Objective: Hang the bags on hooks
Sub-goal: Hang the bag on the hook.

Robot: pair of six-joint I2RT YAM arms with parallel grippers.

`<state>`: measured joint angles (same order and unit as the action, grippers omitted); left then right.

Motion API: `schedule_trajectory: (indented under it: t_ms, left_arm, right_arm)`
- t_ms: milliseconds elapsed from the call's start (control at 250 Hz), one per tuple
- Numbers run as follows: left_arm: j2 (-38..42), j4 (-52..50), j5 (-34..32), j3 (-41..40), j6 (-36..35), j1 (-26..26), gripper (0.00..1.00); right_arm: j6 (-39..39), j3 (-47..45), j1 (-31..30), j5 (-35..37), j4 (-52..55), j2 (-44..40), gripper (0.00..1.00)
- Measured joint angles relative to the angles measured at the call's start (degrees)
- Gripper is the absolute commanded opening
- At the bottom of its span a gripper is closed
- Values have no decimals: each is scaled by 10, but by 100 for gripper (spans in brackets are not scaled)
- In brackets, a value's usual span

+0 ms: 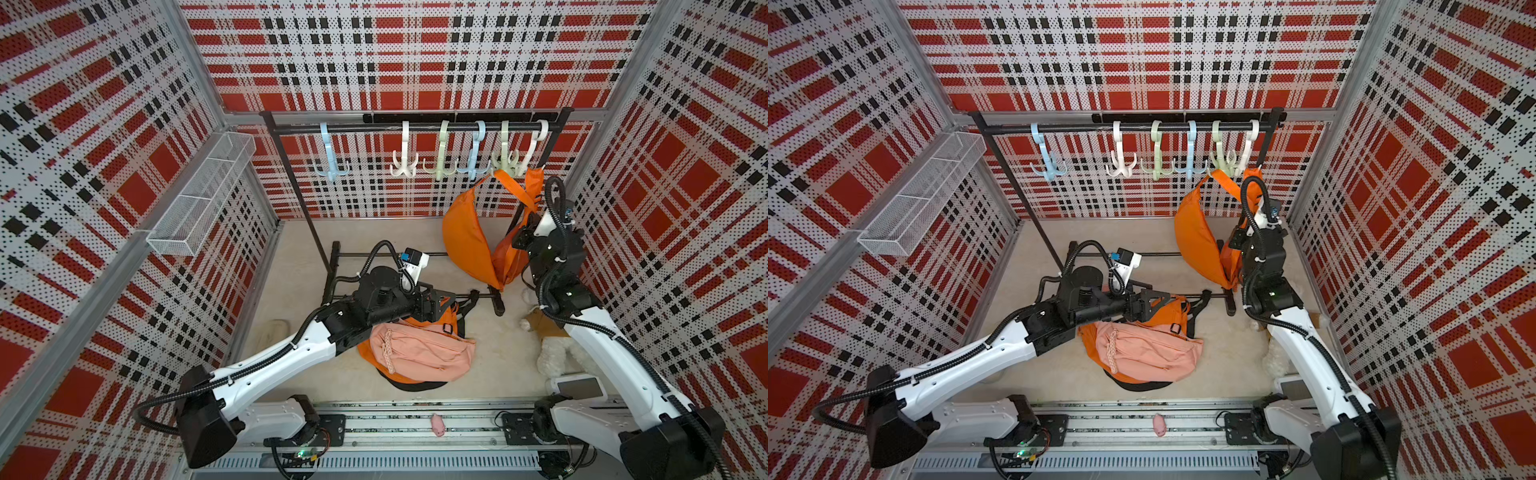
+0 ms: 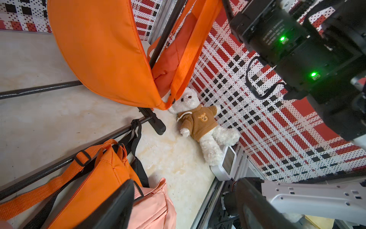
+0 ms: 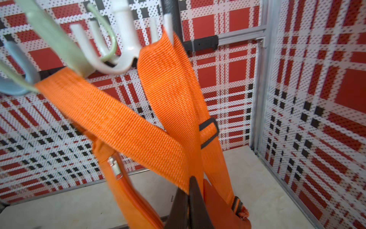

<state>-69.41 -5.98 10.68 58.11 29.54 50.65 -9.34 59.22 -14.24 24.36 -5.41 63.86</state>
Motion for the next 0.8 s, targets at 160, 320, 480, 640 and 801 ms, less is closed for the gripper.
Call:
schedule_trajectory:
  t_ms: [160,320,480,640,801]
  left_arm:
    - [12,0,0,-15,2,-9,82]
    - [19,0,5,-24,4,-18,82]
    - [26,0,9,-29,7,-22,83]
    - [52,-1,8,-47,10,-27,83]
    - [101,-2,9,-90,21,-52,83]
  right_arm:
    - [3,-9,43,6,22,-27,0]
    - [8,-16,57,2,37,-43,8]
    - [12,-16,57,-26,53,-43,57]
    - [13,-31,57,-57,59,-52,83]
    - [8,-56,57,-85,74,-83,100]
